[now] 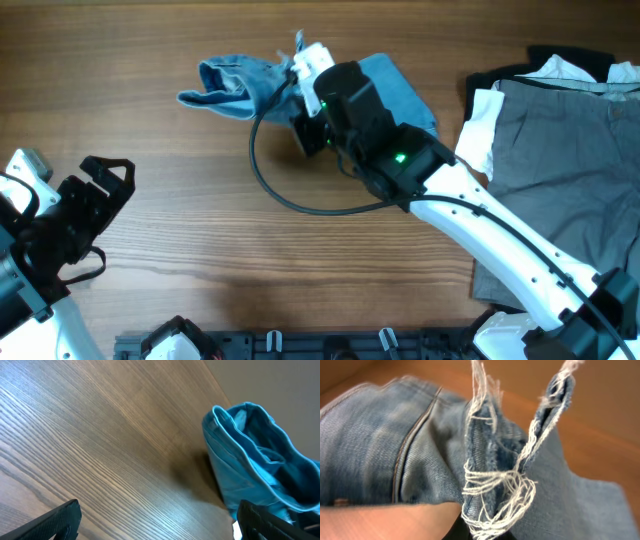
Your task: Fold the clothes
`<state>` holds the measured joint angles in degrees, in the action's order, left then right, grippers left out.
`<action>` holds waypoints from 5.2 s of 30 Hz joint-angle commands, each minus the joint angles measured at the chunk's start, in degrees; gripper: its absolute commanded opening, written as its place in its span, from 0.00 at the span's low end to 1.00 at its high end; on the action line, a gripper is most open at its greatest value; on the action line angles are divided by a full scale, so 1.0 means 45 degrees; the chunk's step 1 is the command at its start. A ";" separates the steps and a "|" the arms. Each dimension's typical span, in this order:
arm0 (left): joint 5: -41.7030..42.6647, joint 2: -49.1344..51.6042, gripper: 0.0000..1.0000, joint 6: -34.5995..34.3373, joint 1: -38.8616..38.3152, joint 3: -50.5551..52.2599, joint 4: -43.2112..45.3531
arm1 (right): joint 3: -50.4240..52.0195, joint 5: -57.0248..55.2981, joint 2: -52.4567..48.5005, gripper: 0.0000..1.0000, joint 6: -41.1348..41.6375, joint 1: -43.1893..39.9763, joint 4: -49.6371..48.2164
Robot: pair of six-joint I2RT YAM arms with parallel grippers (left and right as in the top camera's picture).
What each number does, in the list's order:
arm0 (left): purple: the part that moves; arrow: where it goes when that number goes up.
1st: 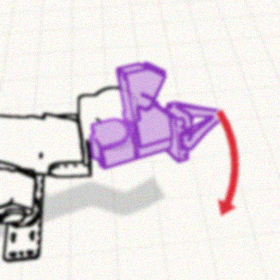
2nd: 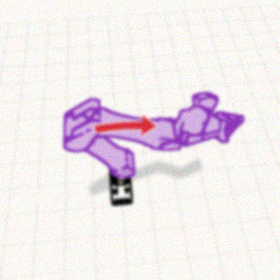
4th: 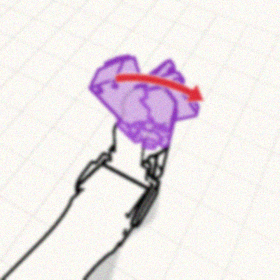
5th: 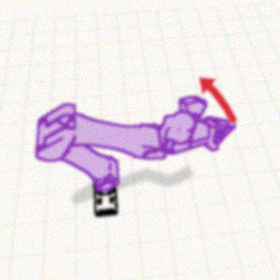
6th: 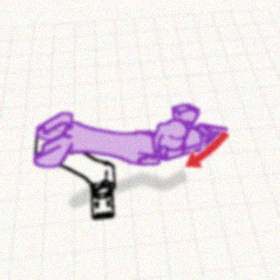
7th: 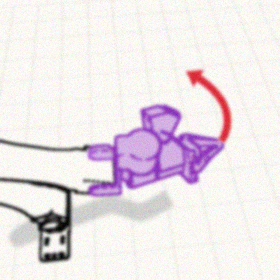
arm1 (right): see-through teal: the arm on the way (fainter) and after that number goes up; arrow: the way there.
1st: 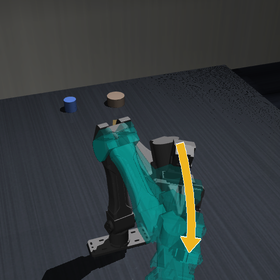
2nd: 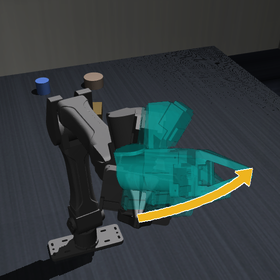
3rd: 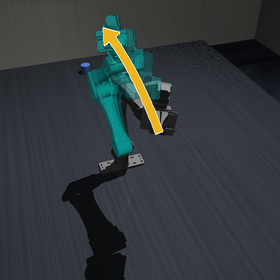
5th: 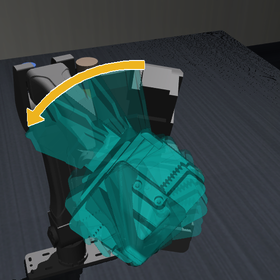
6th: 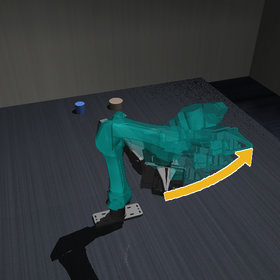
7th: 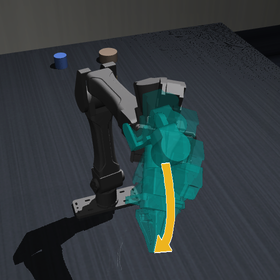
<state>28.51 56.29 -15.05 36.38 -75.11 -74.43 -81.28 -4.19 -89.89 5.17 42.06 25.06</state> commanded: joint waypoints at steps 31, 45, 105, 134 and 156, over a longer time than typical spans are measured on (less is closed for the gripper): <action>-0.0019 -0.0010 1.00 0.0257 -0.0063 -0.0146 0.0005 | 0.1370 0.4177 -0.3541 0.62 -0.1025 0.2254 0.4245; -0.0019 -0.0010 1.00 0.0257 -0.0063 -0.0146 0.0000 | 0.1472 0.1574 -0.4716 0.49 0.1836 0.2312 0.3429; -0.0019 -0.0010 1.00 0.0257 -0.0063 -0.0146 0.0005 | 0.1059 0.2307 -0.4949 0.31 0.0937 0.1302 0.2968; -0.0019 -0.0010 1.00 0.0257 -0.0063 -0.0146 0.0000 | 0.1059 0.4760 -0.4401 0.36 -0.2671 -0.0039 0.3332; -0.0019 -0.0010 1.00 0.0257 -0.0063 -0.0146 0.0000 | 0.0559 0.1209 -0.0845 0.04 0.0219 -0.0782 0.0976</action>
<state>28.51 56.29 -15.05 36.38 -75.11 -74.43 -76.07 8.64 -101.78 2.28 39.13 33.12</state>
